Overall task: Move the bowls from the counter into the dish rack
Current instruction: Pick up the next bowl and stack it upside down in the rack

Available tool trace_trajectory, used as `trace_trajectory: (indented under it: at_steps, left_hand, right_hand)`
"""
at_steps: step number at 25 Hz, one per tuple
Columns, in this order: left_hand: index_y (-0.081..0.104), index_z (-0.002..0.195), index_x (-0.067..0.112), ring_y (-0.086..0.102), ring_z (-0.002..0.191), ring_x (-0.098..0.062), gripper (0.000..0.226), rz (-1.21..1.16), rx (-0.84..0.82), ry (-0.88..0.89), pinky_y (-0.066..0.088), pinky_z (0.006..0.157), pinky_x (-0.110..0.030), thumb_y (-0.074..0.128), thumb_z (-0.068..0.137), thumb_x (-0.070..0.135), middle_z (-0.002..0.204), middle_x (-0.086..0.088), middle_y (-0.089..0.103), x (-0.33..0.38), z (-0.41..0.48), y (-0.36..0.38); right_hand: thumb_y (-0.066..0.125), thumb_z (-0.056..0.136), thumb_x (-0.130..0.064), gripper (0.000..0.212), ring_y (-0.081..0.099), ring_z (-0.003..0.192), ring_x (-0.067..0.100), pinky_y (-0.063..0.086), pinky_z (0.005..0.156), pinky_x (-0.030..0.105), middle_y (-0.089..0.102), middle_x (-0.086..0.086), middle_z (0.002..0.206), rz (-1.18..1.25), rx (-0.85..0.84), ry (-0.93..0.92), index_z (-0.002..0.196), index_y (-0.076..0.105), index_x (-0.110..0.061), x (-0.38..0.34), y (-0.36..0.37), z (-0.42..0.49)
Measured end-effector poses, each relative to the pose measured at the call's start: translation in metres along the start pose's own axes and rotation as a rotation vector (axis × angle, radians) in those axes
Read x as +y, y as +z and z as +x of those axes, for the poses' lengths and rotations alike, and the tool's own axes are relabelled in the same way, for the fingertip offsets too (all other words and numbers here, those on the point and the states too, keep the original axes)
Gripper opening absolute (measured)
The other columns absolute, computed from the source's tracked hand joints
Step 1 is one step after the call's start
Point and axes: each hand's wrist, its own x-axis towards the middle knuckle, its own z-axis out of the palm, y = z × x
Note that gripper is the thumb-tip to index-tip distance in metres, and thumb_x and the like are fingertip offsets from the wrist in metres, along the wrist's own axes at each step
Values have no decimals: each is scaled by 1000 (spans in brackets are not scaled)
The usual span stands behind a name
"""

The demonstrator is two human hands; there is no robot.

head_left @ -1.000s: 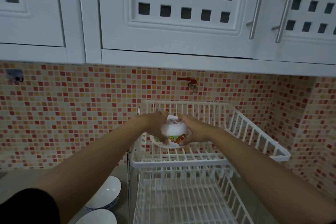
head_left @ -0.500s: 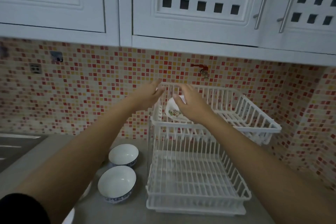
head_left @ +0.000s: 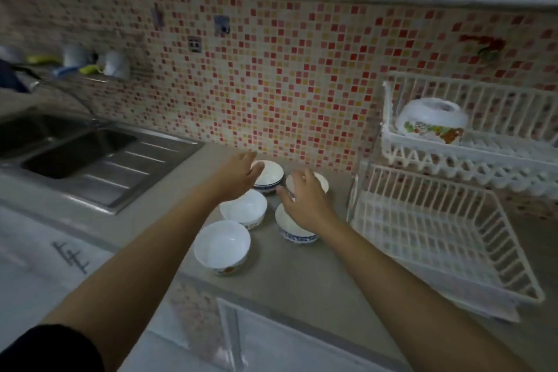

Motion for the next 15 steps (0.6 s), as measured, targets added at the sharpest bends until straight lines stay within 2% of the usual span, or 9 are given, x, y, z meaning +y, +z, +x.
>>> trace_trajectory:
  at_steps: [3, 7, 9, 12, 15]
  left_hand:
    - [32, 143, 8, 36, 137, -30, 59, 18, -130, -134, 28, 112, -42, 28, 98, 45, 151, -14, 35, -73, -19, 45]
    - [32, 142, 2, 41, 133, -34, 60, 51, -245, -259, 33, 109, -42, 31, 98, 43, 147, -19, 39, -144, -27, 94]
    - [39, 135, 1, 51, 123, -36, 55, 40, -250, -337, 41, 102, -43, 32, 98, 42, 138, -21, 49, -165, -22, 112]
    - [45, 123, 1, 59, 110, -35, 44, 21, -263, -409, 47, 93, -41, 36, 98, 36, 123, -21, 59, -176, -21, 134]
    - [40, 124, -3, 58, 113, -36, 35, 16, -298, -401, 47, 94, -40, 47, 94, 13, 124, -22, 58, -183, -20, 142]
  right_hand:
    - [42, 93, -49, 62, 38, 129, 35, 40, 99, 44, 34, 16, 140, 95, -158, 182, 141, 30, -13, -14, 89, -1]
    - [43, 91, -50, 68, 42, 127, 37, 41, 99, 42, 32, 19, 143, 181, -228, 410, 143, 25, -10, -15, 174, 4]
    - [44, 93, -47, 68, 43, 128, 35, 40, 100, 39, 33, 19, 146, 256, -255, 564, 144, 24, -6, -12, 199, 8]
    - [47, 95, -31, 60, 47, 128, 35, 41, 102, 36, 44, 22, 143, 353, -296, 636, 142, 31, 2, -7, 225, 11]
    - [46, 92, -8, 46, 50, 124, 35, 43, 97, 33, 48, 26, 137, 362, -284, 657, 134, 38, 8, -8, 234, 15]
